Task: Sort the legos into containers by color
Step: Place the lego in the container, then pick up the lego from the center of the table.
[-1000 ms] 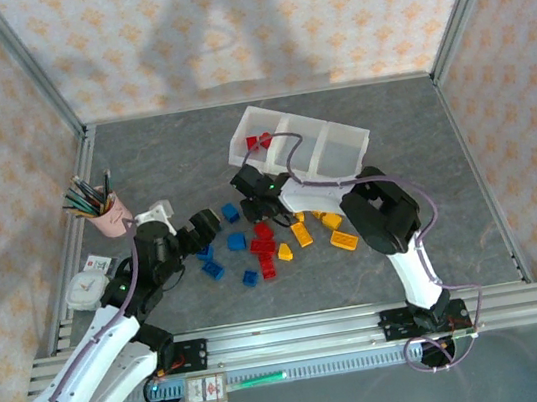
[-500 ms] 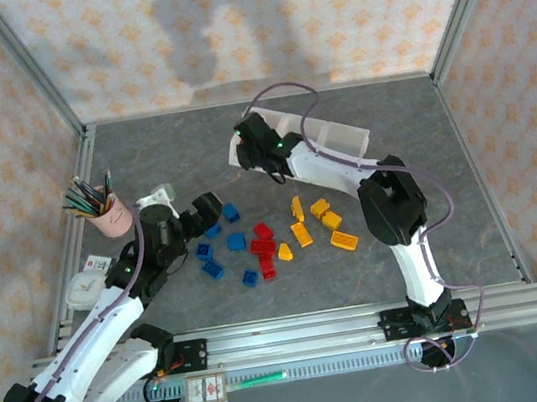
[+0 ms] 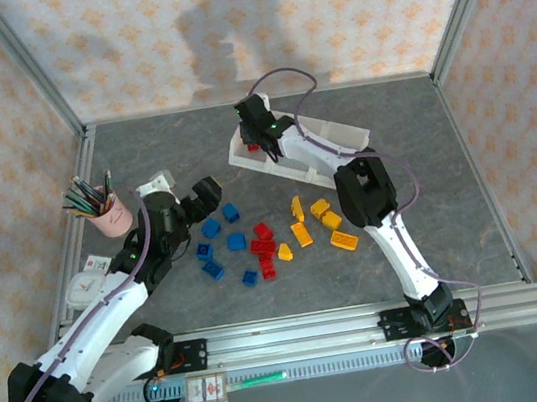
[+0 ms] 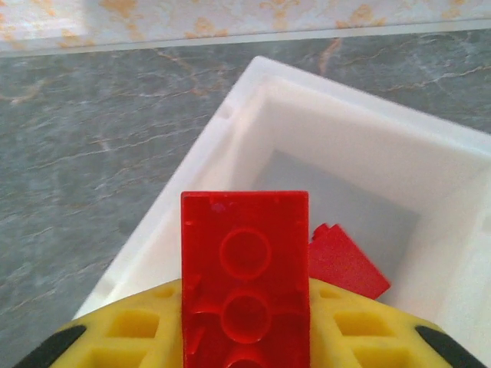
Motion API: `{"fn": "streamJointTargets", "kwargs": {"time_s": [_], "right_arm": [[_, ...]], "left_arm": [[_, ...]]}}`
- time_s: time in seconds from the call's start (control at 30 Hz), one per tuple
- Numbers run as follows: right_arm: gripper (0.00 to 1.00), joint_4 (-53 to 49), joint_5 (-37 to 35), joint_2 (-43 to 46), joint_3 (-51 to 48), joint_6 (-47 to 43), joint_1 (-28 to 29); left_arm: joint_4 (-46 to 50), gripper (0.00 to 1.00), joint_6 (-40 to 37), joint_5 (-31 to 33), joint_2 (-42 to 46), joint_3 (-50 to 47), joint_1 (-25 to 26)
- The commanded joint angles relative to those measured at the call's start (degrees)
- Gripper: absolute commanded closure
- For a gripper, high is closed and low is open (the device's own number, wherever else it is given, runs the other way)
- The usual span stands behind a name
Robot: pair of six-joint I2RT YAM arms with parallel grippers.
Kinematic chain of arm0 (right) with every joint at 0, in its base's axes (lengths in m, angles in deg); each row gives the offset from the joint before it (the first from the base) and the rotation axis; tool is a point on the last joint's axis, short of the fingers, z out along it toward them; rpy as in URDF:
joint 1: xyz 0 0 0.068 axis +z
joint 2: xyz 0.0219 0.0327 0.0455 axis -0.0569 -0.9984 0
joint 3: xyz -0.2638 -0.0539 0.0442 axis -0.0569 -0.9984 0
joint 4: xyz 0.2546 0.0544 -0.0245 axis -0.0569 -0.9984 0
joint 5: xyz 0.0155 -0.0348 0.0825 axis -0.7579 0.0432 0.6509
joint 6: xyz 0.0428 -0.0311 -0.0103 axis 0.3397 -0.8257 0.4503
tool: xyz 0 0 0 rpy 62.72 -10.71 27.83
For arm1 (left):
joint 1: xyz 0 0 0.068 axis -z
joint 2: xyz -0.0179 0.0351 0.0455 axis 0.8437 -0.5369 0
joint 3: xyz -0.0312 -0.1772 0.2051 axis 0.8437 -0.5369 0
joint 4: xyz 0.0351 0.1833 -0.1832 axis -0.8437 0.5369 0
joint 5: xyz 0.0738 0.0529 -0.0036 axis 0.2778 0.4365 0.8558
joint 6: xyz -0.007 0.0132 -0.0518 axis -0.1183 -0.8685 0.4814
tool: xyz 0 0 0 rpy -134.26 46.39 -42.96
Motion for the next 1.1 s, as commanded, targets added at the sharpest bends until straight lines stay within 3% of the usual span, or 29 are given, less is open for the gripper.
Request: {"fn": "streamJointTargets", "kwargs": {"time_s": [0.0, 0.1, 0.23, 0.7, 1.07], "right_arm": [[0.53, -2.31, 0.01, 0.68, 3.40, -1.15, 0.50], [0.47, -2.22, 0.86, 3.02, 1.78, -1.16, 0.50], [0.46, -2.28, 1.90, 7.53, -2.86, -0.87, 0.83], [0.33, 1.78, 4.68, 29.07, -35.77, 2.38, 6.31], [0.24, 0.91, 4.50, 34.44, -48.16, 5.98, 12.96]], "left_arm": [[-1.66, 0.01, -1.48, 1.30, -0.23, 2.00, -0.64], [-1.50, 0.01, -1.31, 1.22, 0.11, 2.06, -0.64], [-0.99, 0.01, -0.96, 0.55, 0.64, 1.85, -0.68], [2.68, 0.01, -0.77, -5.84, 6.33, -4.31, -0.59], [9.93, 0.01, -0.39, -5.59, 15.71, -9.55, -0.61]]}}
